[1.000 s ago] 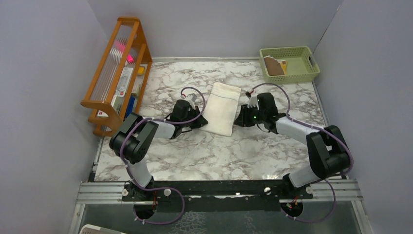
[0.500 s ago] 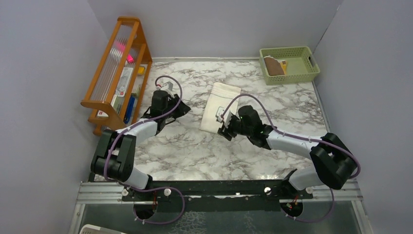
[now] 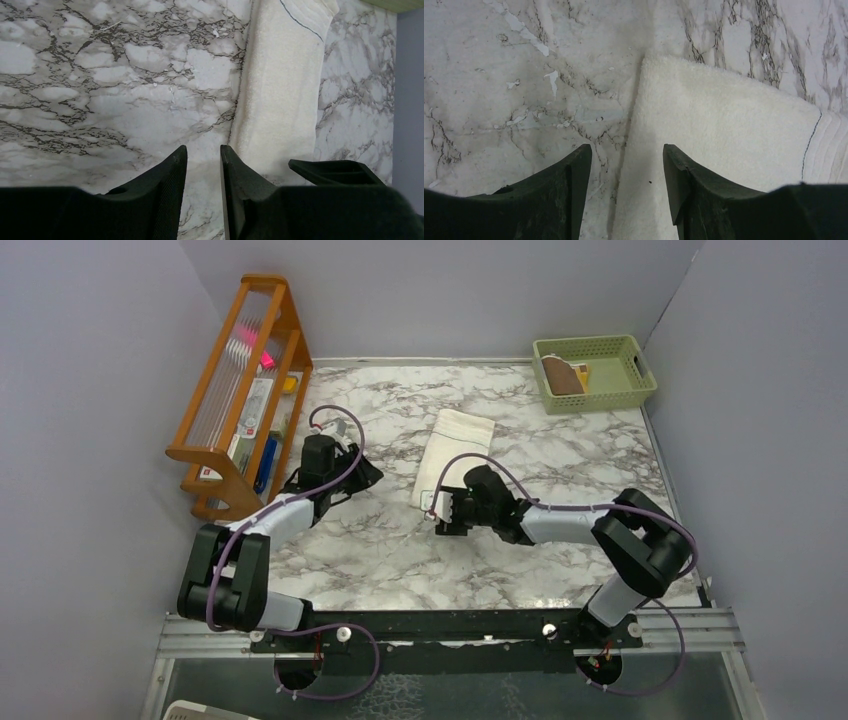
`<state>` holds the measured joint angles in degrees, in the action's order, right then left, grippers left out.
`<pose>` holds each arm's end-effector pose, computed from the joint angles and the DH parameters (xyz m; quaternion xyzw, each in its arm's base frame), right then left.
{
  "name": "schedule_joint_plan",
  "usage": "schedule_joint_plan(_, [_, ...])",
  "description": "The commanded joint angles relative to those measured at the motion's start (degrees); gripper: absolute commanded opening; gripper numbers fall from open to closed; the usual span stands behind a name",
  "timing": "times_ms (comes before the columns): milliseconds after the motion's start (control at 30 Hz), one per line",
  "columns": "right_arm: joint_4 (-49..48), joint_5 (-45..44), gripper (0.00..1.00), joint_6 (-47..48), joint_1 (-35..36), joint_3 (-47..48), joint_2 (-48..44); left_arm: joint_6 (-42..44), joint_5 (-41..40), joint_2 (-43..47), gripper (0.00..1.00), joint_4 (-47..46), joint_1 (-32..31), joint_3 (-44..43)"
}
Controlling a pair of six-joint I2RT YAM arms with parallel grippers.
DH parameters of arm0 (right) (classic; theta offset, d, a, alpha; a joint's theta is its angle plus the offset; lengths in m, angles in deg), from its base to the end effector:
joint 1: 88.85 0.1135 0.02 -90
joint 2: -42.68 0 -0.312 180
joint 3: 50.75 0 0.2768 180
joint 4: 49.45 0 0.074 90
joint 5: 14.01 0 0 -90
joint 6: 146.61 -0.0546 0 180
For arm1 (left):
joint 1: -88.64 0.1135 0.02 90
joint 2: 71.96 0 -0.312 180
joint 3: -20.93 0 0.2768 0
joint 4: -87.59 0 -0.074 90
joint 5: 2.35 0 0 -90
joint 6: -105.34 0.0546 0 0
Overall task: Roll the towels
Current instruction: Roll the towel at the center of the board.
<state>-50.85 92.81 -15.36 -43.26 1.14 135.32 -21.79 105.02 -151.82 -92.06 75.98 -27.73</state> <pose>0.2278 0.2552 0.1644 -0.6600 0.6065 0.1481 0.4178 0.2982 -0.0837 0.2113 -0.1108 0.8587 -0.3227 0.3823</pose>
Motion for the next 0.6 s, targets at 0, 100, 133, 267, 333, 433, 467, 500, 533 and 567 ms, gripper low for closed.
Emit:
schedule_joint_plan(0, [-0.3,-0.9,0.53,1.8,0.5,3.8,2.6,0.8,1.3,2.3,0.33,0.3,0.9,1.5])
schedule_joint_plan(100, [3.1,-1.3,0.47,0.9,0.5,6.5,5.1,1.1,1.6,2.5,0.34,0.6,1.4,1.7])
schedule_joint_plan(133, [3.7,-1.3,0.45,0.7,0.5,6.9,5.6,1.1,1.8,2.6,0.34,0.6,1.6,1.7])
schedule_joint_plan(267, [3.8,-1.6,0.41,0.0,0.5,7.3,6.8,1.2,2.4,2.1,0.34,0.7,2.1,1.3])
schedule_joint_plan(333, [4.5,-1.9,0.38,-0.3,0.4,7.4,7.0,1.2,2.8,1.7,0.34,0.7,2.2,1.1])
schedule_joint_plan(433, [4.8,-1.9,0.37,-0.8,0.5,6.8,6.6,1.1,3.1,1.2,0.34,0.6,2.3,0.8])
schedule_joint_plan(467, [4.8,-1.9,0.37,-1.1,0.5,6.6,6.5,1.1,3.2,1.1,0.34,0.5,2.4,0.7])
schedule_joint_plan(500, [4.8,-2.3,0.37,-1.3,0.5,6.5,6.6,1.1,3.3,0.8,0.34,0.4,2.4,0.5])
schedule_joint_plan(533, [5.0,-2.5,0.37,-1.5,0.4,6.4,6.8,1.0,3.4,0.6,0.34,0.3,2.4,0.4])
schedule_joint_plan(567, [5.3,-2.8,0.36,-1.8,0.5,6.5,7.2,1.1,3.6,0.3,0.34,0.3,2.4,0.2])
